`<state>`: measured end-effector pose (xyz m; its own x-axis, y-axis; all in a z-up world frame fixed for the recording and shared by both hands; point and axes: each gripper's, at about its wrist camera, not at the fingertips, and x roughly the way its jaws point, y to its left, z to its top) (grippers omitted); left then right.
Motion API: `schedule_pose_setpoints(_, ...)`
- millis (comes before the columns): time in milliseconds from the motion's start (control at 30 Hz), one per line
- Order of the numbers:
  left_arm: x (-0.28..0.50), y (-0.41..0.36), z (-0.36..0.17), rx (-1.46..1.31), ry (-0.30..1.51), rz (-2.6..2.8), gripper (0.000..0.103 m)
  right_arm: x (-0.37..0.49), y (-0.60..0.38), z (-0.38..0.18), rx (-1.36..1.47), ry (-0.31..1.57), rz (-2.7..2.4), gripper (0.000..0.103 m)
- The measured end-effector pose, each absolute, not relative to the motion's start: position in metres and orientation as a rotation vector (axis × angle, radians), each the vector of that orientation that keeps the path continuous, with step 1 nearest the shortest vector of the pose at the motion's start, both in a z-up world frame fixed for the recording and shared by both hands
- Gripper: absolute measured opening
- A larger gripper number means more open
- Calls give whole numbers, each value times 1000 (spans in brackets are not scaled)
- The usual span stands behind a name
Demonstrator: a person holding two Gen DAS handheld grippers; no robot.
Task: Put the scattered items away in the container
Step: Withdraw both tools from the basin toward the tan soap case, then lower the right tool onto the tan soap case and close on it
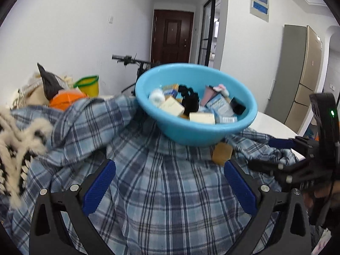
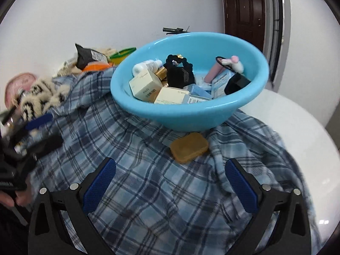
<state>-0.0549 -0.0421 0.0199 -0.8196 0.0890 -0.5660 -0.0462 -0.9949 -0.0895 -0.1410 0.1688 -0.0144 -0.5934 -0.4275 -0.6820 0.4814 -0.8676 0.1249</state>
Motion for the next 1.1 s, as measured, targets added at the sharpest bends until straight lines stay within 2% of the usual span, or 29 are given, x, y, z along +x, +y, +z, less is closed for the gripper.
schedule_pose_setpoints(533, -62, -32, 3, -1010, -47, 2891, 103, -170, 146, -41, 1067, 127, -2285, 102)
schedule_pose_setpoints(967, -59, -31, 2, -1020, -13, 2871, 103, -205, 123, -68, 1094, 318, -2336, 102)
schedule_pose_setpoints(1067, -58, -32, 3, -1019, -19, 2873, 103, -212, 124, -72, 1118, 331, -2334, 92)
schedule_pose_setpoints(1100, -58, -33, 3, -1020, -22, 2872, 103, -215, 125, -74, 1137, 323, -2330, 85)
